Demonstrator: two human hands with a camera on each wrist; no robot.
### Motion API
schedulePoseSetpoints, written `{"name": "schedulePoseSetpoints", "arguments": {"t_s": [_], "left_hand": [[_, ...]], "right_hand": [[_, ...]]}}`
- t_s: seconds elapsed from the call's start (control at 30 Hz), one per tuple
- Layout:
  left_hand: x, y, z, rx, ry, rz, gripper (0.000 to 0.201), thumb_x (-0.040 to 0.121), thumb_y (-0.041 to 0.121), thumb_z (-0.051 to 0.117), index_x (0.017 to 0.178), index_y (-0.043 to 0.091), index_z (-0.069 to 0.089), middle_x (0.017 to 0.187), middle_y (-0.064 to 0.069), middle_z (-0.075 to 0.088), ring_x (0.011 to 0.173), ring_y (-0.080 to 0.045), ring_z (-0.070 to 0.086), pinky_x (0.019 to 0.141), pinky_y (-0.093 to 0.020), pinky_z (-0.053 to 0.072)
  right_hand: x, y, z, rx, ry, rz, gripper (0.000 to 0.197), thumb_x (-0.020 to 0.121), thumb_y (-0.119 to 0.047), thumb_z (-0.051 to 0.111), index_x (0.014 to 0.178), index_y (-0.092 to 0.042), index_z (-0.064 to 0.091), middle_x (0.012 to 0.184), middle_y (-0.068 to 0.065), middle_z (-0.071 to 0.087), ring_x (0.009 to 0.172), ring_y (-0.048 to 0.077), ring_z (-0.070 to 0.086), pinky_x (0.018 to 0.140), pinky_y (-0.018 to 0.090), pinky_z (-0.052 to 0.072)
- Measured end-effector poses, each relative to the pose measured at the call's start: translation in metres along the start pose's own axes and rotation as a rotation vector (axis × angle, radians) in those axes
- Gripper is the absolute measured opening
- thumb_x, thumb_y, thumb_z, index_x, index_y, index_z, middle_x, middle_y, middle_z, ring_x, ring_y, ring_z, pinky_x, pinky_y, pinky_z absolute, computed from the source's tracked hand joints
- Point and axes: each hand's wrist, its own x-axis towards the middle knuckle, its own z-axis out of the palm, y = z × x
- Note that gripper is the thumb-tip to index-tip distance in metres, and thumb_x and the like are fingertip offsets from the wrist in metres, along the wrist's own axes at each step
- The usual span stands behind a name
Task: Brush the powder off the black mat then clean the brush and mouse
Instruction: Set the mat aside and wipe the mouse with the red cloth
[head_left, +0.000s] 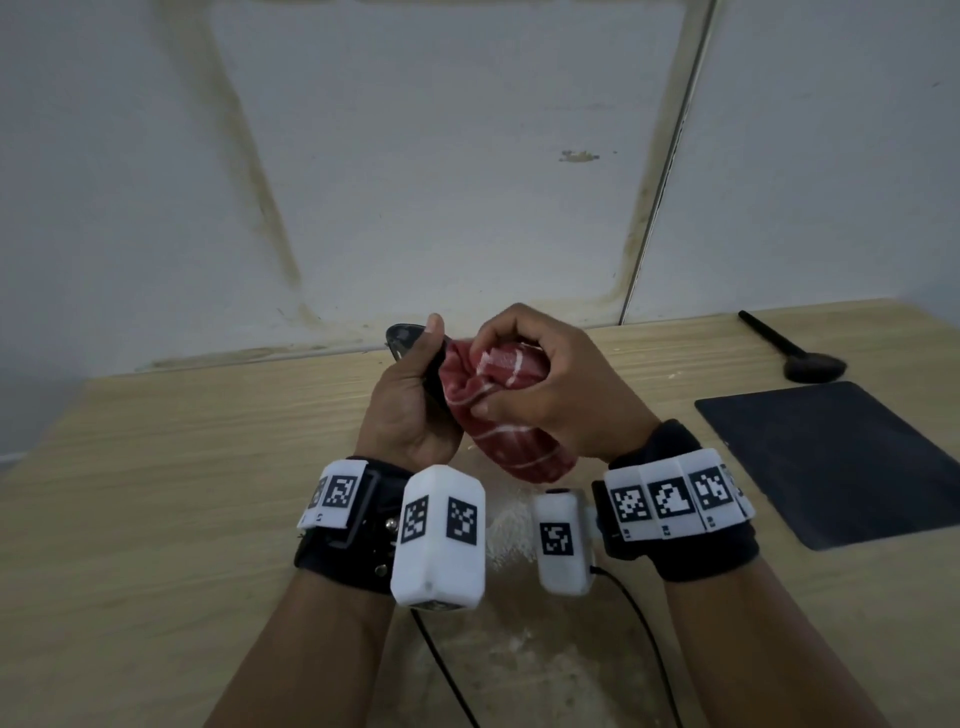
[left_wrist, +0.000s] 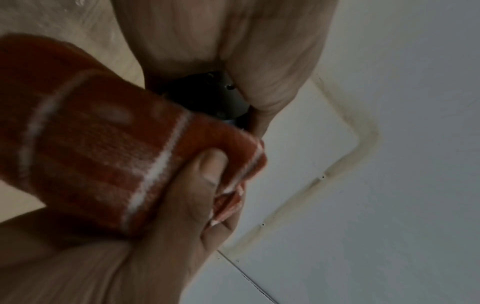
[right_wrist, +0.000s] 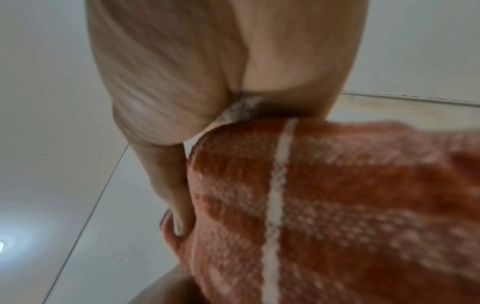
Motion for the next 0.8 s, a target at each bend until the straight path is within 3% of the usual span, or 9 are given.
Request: {"name": "schedulePoseSetpoints", "arguments": {"t_s": [0.13,0.23,0.3,0.4,0.47,0.5,0.6,0.7,0.8], "left_hand": [[0.003,0.002,0.000,-0.051,0.071,0.016,0.031,0.098,0.034,0.055,0.082,0.007,0.056,0.072,-0.010,0.062,0.074,-0.025,0.065,0.089,-0.042,0.053],[0.003,0.004,-0.003,-0.052,0.055,0.009,0.034,0.096,0.032,0.057,0.113,0.003,0.059,0.110,-0.019,0.066,0.106,-0.033,0.064,0.105,-0.046,0.047],[0.002,0.005,-0.002,-0.019,0.045,-0.003,0.038,0.096,0.033,0.056,0.116,0.001,0.060,0.115,-0.020,0.065,0.110,-0.033,0.062,0.107,-0.047,0.045],[0.001,0.005,0.000,0.041,0.043,-0.003,0.030,0.092,0.031,0.061,0.098,0.002,0.061,0.095,-0.017,0.065,0.095,-0.031,0.065,0.101,-0.045,0.050],[0.001,0.006,-0.002,0.032,0.049,0.001,0.021,0.094,0.026,0.060,0.081,0.010,0.056,0.074,-0.009,0.056,0.070,-0.023,0.059,0.082,-0.038,0.053],[0.001,0.007,-0.003,0.029,0.057,0.004,0.020,0.095,0.023,0.059,0.079,0.012,0.052,0.072,-0.007,0.050,0.066,-0.022,0.054,0.075,-0.036,0.049],[-0.001,0.008,-0.006,0.105,0.070,0.048,0.014,0.093,0.023,0.056,0.086,0.014,0.049,0.083,-0.008,0.048,0.076,-0.025,0.048,0.072,-0.038,0.044],[-0.001,0.005,-0.008,0.200,0.083,0.085,0.016,0.089,0.026,0.053,0.091,0.011,0.048,0.087,-0.008,0.049,0.075,-0.026,0.049,0.067,-0.036,0.041],[-0.001,0.002,-0.006,0.230,0.043,0.101,0.028,0.083,0.024,0.052,0.105,0.007,0.058,0.096,-0.013,0.059,0.088,-0.029,0.056,0.081,-0.044,0.046]], "right_hand": [[-0.003,0.004,-0.012,-0.082,0.064,0.052,0.036,0.064,-0.005,0.087,0.092,-0.017,0.068,0.092,-0.002,0.072,0.085,0.016,0.071,0.081,0.039,0.061],[0.000,0.001,-0.009,0.073,0.198,-0.014,0.038,0.068,0.004,0.083,0.099,-0.011,0.067,0.093,-0.001,0.070,0.082,0.009,0.068,0.076,0.027,0.059],[0.002,-0.002,-0.005,0.112,0.146,-0.019,0.040,0.069,0.005,0.083,0.102,-0.010,0.067,0.095,-0.001,0.071,0.084,0.009,0.069,0.077,0.025,0.058],[0.002,-0.001,-0.004,0.033,0.003,0.048,0.039,0.067,0.002,0.086,0.097,-0.015,0.068,0.092,-0.005,0.072,0.084,0.010,0.070,0.076,0.028,0.058],[0.001,0.001,-0.010,-0.093,-0.017,0.094,0.036,0.066,-0.002,0.086,0.094,-0.018,0.070,0.091,-0.005,0.072,0.086,0.015,0.071,0.078,0.035,0.060],[0.000,0.002,-0.014,-0.136,0.000,0.112,0.035,0.066,-0.004,0.086,0.094,-0.018,0.070,0.092,-0.003,0.073,0.087,0.018,0.071,0.080,0.038,0.061],[-0.001,0.002,-0.020,-0.079,0.170,0.098,0.032,0.071,-0.003,0.082,0.097,-0.019,0.071,0.095,-0.003,0.073,0.087,0.016,0.070,0.082,0.037,0.061],[0.002,0.002,-0.014,0.042,0.408,0.046,0.029,0.079,-0.011,0.079,0.106,-0.019,0.072,0.096,-0.007,0.073,0.088,0.010,0.070,0.083,0.032,0.059],[0.005,0.000,-0.001,0.016,0.432,0.018,0.033,0.083,-0.022,0.078,0.115,-0.023,0.071,0.104,-0.010,0.073,0.095,0.010,0.071,0.087,0.035,0.060]]}}
